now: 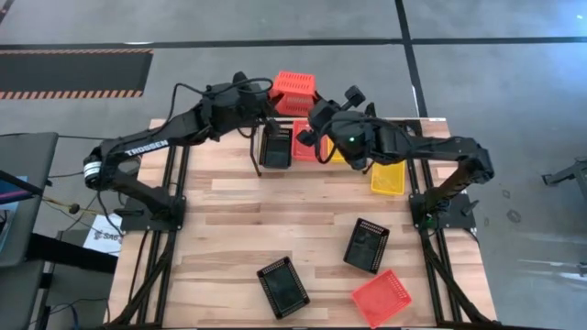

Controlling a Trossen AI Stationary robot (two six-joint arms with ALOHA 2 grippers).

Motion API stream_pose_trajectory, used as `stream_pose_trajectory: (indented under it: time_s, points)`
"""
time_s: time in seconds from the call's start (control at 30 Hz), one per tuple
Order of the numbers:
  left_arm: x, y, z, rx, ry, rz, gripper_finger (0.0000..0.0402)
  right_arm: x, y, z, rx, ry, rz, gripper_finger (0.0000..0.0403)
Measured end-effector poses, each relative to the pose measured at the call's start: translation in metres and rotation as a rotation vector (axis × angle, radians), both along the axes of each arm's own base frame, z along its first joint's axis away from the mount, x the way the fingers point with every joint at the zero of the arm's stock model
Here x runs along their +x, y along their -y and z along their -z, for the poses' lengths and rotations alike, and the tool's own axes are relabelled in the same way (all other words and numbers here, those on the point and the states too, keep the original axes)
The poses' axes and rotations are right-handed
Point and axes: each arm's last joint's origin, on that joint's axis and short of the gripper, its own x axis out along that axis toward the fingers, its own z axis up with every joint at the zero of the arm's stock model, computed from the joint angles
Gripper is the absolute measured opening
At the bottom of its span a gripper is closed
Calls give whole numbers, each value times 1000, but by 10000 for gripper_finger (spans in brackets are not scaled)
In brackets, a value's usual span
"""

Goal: Stack baskets on shelf by color
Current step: Stack the left orange bin on top of the other orange bin on the shelf

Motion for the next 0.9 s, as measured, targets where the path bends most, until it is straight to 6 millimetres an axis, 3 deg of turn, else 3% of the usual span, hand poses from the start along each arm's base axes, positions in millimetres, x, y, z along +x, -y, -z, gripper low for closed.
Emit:
stream_pose_trajectory:
  time_s: [0.1, 0.37, 0.47, 0.67, 0.8, 0.9]
  points:
    - [-4, 9, -4, 19, -13, 25, 45, -5, -1, -3, 1, 1, 0, 3]
    - [0, 31, -9, 74, -26, 103, 193, -6, 1, 4, -1, -67, 40, 3]
    - [-1, 39, -12, 84, -10, 121, 228, -8, 1, 6, 22, -61, 44, 3]
    - [-37, 53, -23, 27, -51, 1, 241, -15, 1, 0, 21, -49, 43, 3]
    - [-68, 61, -20, -82, -127, -94, 241, -30, 4, -13, 28, 5, 42, 3]
    - [-89, 65, -17, -193, -136, -136, 241, -47, 8, -26, 86, 141, -16, 3]
